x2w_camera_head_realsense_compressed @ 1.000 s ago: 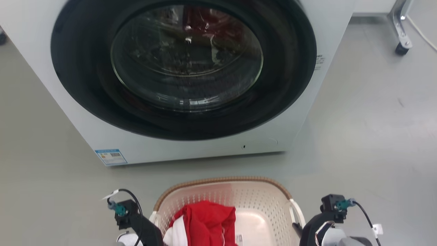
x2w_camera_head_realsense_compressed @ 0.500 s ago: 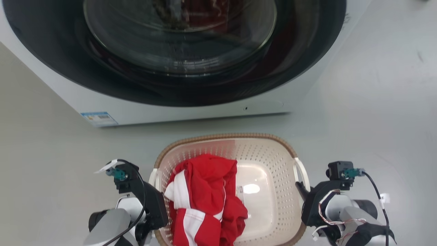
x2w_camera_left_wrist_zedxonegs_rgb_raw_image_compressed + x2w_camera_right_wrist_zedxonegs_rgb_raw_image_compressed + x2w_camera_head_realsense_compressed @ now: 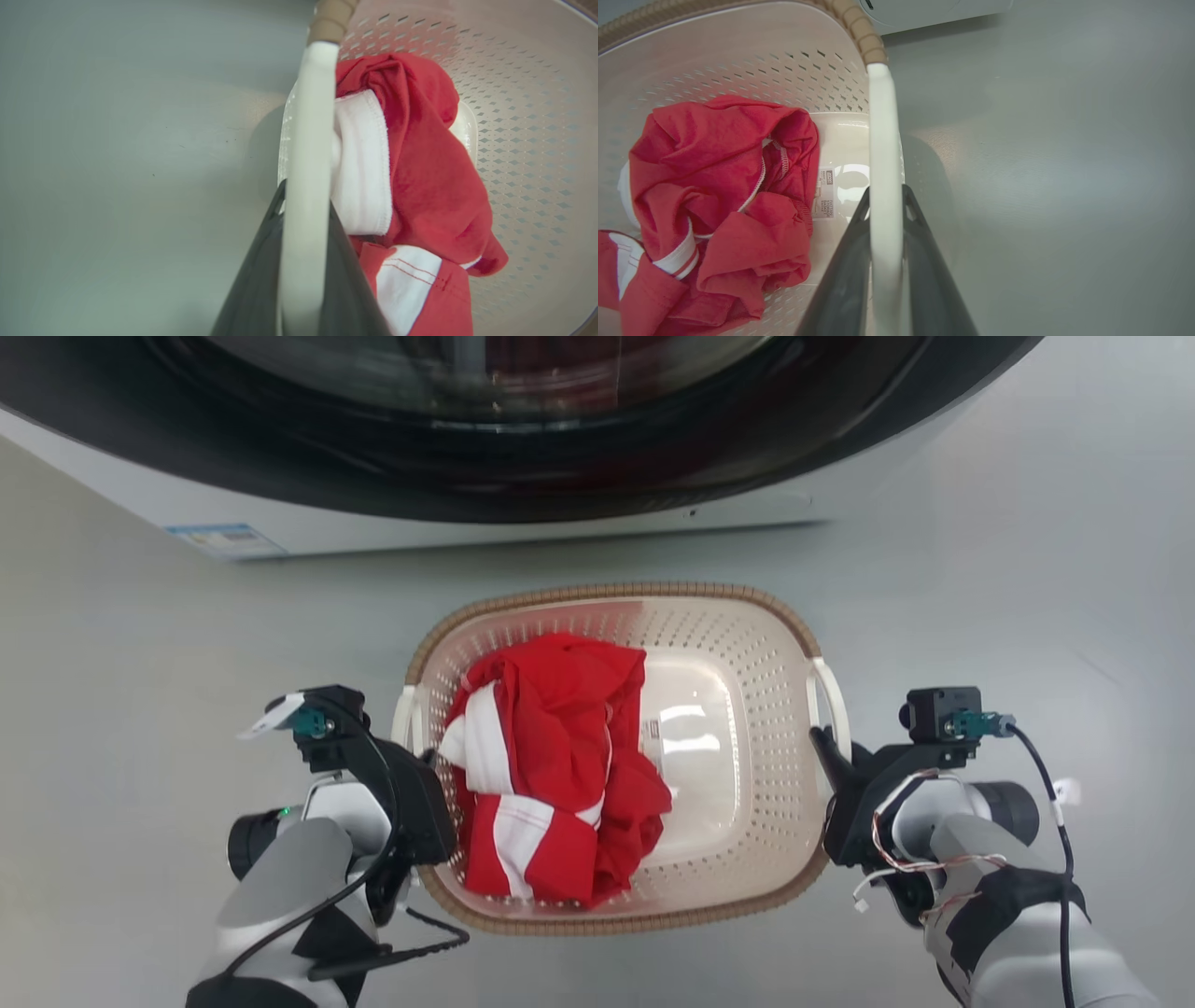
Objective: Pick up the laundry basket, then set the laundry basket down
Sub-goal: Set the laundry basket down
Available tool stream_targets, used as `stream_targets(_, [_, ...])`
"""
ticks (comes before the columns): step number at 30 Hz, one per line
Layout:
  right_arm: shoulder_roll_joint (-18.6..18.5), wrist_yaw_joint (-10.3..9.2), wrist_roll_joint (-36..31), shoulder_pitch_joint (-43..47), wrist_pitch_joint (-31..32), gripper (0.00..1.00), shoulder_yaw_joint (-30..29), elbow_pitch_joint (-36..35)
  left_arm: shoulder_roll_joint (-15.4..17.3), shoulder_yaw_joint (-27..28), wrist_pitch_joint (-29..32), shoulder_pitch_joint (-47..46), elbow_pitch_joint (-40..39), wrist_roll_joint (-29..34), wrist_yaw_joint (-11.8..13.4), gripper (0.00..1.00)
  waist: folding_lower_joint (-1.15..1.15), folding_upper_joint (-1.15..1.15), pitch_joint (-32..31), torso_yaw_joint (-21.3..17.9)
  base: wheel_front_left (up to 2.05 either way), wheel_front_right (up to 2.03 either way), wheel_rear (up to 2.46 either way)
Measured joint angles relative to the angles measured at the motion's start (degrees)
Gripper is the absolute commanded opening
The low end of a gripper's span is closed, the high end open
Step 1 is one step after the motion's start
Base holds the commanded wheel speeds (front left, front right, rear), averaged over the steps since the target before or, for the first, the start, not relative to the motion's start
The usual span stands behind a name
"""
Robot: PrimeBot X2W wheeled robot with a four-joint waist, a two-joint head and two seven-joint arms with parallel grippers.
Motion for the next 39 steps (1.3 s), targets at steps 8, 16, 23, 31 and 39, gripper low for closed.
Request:
stream_targets(8, [-0.24,-0.01,-0.73,-3.00,-2.54,0.00,0.77,-0.29,0.20,-0.33,-3.10,-2.75,-0.07,0.57,0.59,0.00,-0.01,0.00,6.78,0.22,0.00,0.00,0.00])
stream_targets(16, [-0.30,-0.02,-1.04,-4.76,-4.93,0.00,1.19,-0.11,0.22,-0.58,-6.25,-4.41,0.07,1.91,1.29,0.00,-0.01,0.00,11.19,0.38,0.00,0.00,0.00])
stream_targets(23, [-0.38,-0.07,-2.11,-6.84,-6.88,0.00,1.49,0.13,0.24,-0.79,-8.33,-6.16,0.25,2.19,1.53,0.00,-0.01,0.00,14.19,0.47,0.00,0.00,0.00])
stream_targets(31, [-0.51,-0.05,-2.75,-8.14,-8.57,0.00,1.77,0.60,0.24,-1.04,-10.57,-6.80,0.94,2.52,1.54,0.00,-0.01,0.00,16.91,0.50,0.00,0.00,0.00])
stream_targets(39, [-0.48,0.00,-2.74,-8.88,-9.44,0.00,1.87,1.32,0.43,-2.01,-11.09,-7.88,1.37,2.61,1.48,0.00,-0.03,-0.02,18.11,0.42,0.00,0.00,0.00])
